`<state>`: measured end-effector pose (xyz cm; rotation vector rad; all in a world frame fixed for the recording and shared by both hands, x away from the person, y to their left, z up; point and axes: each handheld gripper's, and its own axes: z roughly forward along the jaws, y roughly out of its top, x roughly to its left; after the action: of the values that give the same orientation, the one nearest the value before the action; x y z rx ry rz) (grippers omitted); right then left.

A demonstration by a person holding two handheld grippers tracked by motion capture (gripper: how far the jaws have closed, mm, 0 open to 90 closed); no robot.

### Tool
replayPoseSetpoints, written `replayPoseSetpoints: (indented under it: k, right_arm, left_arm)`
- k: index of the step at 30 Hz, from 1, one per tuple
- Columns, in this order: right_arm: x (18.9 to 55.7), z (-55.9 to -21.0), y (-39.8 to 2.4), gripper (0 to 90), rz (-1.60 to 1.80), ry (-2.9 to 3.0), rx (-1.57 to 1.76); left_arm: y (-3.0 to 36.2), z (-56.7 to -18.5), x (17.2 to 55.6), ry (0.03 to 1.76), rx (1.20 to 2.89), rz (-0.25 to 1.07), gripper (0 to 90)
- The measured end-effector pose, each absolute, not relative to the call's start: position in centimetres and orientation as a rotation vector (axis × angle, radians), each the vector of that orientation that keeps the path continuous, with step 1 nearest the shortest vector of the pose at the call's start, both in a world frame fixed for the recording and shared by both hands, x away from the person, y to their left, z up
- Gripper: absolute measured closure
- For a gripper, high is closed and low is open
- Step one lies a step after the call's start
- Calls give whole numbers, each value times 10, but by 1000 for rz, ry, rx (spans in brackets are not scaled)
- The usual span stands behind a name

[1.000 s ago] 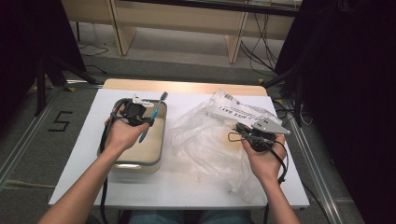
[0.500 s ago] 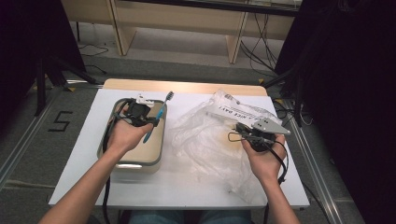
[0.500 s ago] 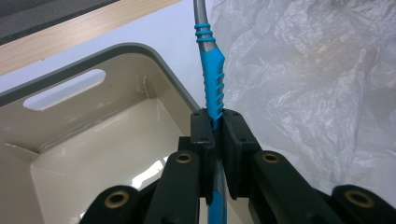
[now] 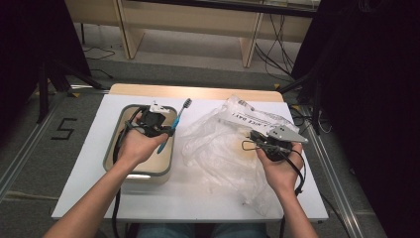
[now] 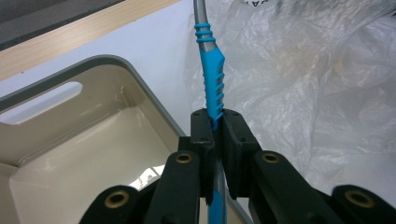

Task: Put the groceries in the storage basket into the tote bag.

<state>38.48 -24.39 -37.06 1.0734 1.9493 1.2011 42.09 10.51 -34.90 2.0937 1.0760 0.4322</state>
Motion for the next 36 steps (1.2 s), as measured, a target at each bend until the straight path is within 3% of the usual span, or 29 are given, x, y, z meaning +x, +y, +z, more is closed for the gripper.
replayPoseSetpoints:
  k: [36]
  right_arm:
    - [384, -371, -244, 900, 1200, 1950, 1071]
  left_arm:
    - [58, -351, 394, 932, 2158, 362, 834]
